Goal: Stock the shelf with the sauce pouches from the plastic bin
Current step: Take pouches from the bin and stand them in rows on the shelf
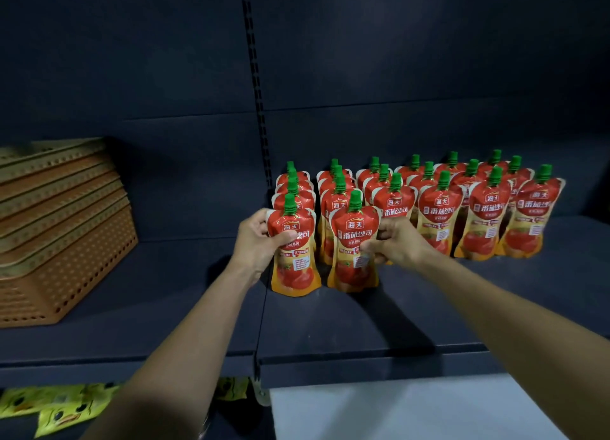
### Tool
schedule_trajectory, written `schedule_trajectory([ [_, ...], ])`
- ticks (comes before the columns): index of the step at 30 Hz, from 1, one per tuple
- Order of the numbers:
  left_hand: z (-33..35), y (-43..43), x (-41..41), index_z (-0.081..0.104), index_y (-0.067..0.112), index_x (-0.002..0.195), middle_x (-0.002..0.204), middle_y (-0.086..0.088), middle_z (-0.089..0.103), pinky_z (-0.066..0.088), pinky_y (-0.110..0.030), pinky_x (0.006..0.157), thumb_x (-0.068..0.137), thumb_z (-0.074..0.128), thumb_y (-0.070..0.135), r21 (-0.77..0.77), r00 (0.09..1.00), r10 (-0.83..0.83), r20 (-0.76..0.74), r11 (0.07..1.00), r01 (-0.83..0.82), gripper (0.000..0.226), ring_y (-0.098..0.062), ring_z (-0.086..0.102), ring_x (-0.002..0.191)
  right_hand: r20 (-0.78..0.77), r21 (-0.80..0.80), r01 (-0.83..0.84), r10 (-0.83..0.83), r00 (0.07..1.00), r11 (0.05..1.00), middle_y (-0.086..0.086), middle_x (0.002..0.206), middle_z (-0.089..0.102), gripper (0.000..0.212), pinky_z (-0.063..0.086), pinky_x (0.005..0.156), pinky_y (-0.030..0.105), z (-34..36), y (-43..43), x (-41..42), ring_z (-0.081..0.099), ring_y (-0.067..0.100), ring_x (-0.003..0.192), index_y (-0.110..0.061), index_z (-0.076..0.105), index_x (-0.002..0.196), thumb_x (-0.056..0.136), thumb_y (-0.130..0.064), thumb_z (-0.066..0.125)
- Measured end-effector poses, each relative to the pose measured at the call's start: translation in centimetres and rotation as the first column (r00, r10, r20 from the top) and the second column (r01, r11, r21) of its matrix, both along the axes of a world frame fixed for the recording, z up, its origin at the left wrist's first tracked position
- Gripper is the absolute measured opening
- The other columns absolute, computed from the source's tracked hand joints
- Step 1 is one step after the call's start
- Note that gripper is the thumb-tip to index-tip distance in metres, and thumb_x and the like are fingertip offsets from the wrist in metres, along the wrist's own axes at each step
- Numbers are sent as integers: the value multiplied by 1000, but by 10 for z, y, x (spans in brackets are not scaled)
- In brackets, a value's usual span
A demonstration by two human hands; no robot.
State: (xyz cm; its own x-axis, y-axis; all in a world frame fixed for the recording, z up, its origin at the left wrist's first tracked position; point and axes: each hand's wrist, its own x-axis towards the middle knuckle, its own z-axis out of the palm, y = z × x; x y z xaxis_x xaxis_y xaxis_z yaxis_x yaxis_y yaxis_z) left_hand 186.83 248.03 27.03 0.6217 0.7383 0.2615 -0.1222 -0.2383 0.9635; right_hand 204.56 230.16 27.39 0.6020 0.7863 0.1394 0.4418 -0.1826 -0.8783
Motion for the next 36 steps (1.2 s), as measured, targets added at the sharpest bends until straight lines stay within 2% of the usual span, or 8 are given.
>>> schedule_trajectory([
  [10, 0, 6, 7, 62, 18, 94, 95, -3, 71, 57, -21, 63, 76, 78, 0, -2, 1000, 15, 3, 1000, -15, 30, -13, 71, 84, -21, 35, 39, -38, 999, 999, 6, 96, 68, 11, 56, 67, 23, -3, 18, -1, 67, 17, 82, -16, 64, 87, 87, -5, 66],
  [15, 2, 10, 6, 62, 15, 101, 100, -5, 71, 58, -28, 71, 76, 79, 2, 13, 999, 11, -53, 1000, -10, 33, -16, 70, 88, -17, 27, 43, -43, 999, 999, 0, 89, 66, 19, 56, 70, 26, -3, 20, -2, 64, 13, 79, -22, 62, 82, 88, -5, 65],
  [18, 5, 9, 5, 59, 14, 104, 99, -4, 70, 57, -23, 67, 76, 78, 1, 5, 998, -2, -70, 1000, 2, 36, -14, 69, 87, -59, 21, 55, -54, 997, 998, -3, 93, 64, 15, 55, 73, 28, -2, 19, -4, 61, 12, 85, -16, 62, 99, 88, -6, 65],
  [23, -2, -1, -2, 50, 12, 122, 112, -2, 64, 50, -18, 67, 79, 78, 10, -20, 983, -1, -182, 1000, -2, 52, -7, 62, 90, -48, -73, 79, -83, 995, 994, 4, 125, 60, 51, 45, 102, 37, -8, 12, -7, 54, 19, 118, -10, 49, 132, 86, -14, 69],
  [26, -20, -7, -14, 40, 12, 137, 131, -5, 55, 51, -28, 84, 83, 76, 24, 32, 941, 77, -329, 997, -70, 66, -17, 58, 111, -48, -149, 135, -143, 989, 980, 10, 141, 48, 70, 42, 106, 42, -21, -1, -17, 47, 27, 129, -13, 35, 145, 86, -19, 70],
  [29, -45, -14, -32, 28, 15, 150, 150, -7, 41, 41, -43, 108, 85, 72, 38, 125, 871, 151, -467, 987, -104, 81, -26, 41, 136, 40, -170, 170, -166, 985, 971, 6, 145, 44, 62, 36, 109, 39, -39, -27, -38, 41, 25, 134, -14, 38, 143, 88, -22, 66],
  [33, -75, -50, -58, 25, 21, 151, 152, -5, 37, 31, -46, 114, 87, 62, 52, 290, 786, 196, -586, 957, -22, 80, -27, 26, 143, 237, -189, 209, -162, 958, 960, 4, 143, 45, 54, 36, 107, 37, -69, -68, -68, 35, 23, 135, -19, 44, 140, 90, -31, 63],
  [36, -93, -96, -73, 28, 21, 150, 153, -4, 35, 24, -43, 117, 91, 58, 50, 449, 810, 240, -535, 893, 32, 73, -23, 22, 144, 434, -86, 260, -199, 879, 962, 3, 138, 50, 46, 38, 106, 37, -92, -103, -93, 36, 21, 132, -18, 51, 134, 91, -28, 62],
])
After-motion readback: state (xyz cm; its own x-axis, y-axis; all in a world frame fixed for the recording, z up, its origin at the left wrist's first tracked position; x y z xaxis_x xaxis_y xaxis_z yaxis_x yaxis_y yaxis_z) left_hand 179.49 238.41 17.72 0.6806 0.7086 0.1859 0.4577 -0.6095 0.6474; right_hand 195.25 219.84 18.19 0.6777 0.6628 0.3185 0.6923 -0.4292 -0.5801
